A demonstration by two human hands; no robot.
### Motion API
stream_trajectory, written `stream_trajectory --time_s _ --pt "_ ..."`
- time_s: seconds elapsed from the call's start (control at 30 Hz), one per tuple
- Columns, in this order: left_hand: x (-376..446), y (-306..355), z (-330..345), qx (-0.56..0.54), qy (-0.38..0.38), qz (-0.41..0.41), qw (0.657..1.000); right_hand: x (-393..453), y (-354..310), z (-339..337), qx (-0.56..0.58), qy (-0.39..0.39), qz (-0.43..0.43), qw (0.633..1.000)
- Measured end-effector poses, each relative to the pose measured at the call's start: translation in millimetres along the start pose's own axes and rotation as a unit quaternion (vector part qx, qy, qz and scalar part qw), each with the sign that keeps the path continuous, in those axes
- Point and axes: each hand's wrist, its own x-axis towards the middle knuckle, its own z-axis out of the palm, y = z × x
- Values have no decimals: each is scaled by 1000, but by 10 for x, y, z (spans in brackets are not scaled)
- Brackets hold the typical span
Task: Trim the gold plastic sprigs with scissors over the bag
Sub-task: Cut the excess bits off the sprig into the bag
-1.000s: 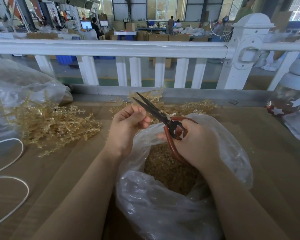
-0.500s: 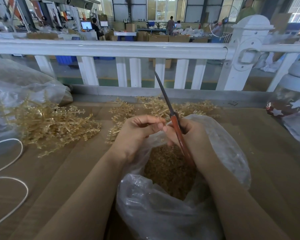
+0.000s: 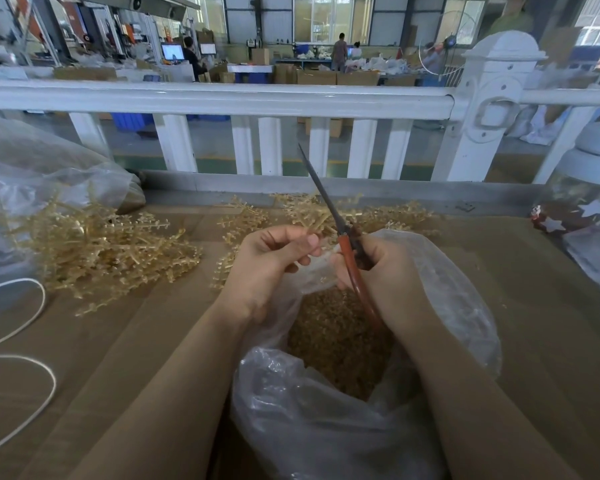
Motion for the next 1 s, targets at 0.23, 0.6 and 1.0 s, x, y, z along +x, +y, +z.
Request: stream_trajectory --time_s 0.23,0.6,1.0 --pt "3 0 -31 -66 72 47 994 -33 80 -6 -246 69 -85 963" --pt "28 -38 -72 -39 47 102 993 5 125 -12 -358 59 -107 926" --pt "14 -15 -74 -42 59 88 993 -23 93 -20 -379 86 -119 914"
